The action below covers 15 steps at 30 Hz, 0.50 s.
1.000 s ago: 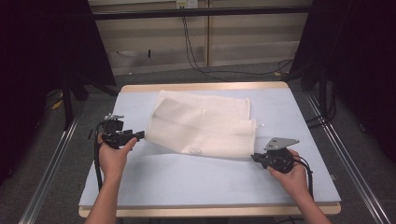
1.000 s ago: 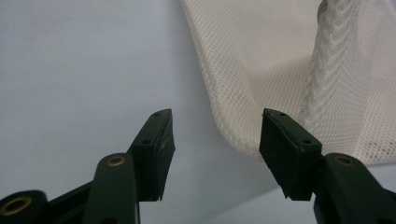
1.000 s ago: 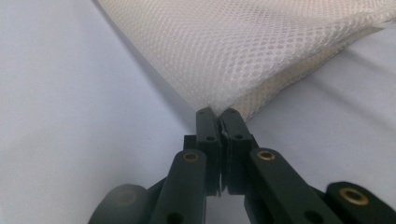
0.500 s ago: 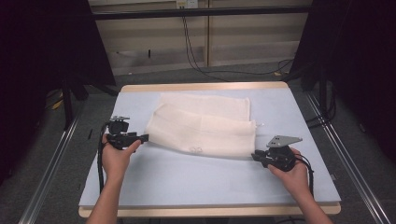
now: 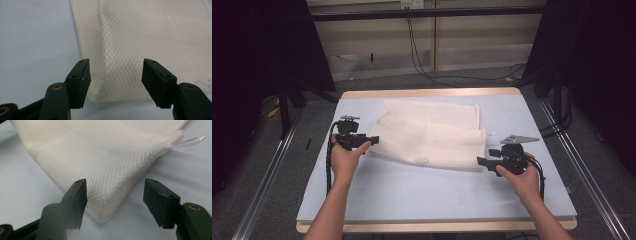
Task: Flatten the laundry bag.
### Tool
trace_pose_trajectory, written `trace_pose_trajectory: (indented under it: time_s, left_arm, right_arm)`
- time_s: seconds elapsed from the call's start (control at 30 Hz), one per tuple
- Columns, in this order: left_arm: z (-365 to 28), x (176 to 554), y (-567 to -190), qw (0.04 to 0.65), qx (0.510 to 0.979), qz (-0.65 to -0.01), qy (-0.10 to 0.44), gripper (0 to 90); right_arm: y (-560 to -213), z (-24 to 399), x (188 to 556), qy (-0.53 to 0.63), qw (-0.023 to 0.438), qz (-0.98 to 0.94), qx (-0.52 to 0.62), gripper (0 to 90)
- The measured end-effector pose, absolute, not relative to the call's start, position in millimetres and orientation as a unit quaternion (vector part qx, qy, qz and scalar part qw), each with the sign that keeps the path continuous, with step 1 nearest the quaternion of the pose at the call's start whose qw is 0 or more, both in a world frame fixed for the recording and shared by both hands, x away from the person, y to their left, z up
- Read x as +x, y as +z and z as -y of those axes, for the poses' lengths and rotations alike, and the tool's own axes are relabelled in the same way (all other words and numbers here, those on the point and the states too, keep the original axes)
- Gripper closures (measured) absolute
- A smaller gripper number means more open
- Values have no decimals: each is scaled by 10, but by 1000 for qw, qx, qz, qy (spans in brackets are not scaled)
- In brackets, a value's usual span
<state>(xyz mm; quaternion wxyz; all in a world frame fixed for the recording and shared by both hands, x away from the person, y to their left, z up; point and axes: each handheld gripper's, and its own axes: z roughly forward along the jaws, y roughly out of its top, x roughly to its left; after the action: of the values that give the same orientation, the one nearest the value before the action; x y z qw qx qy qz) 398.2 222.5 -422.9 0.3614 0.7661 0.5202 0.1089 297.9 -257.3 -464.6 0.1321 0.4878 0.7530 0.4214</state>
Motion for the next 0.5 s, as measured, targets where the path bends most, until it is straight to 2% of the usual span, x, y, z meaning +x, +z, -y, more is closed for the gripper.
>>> trace_pose_trajectory:
  time_s: [0.33,0.5]
  left_arm:
    - [-2190,4227,-4219,350,779,-510,104,388]
    - [-2156,4336,-4222,366,772,-508,107,389]
  right_arm:
    - [-4599,2527,3251,410,135,-733,526,363]
    - [-4581,2506,3366,403,137,-721,547,371]
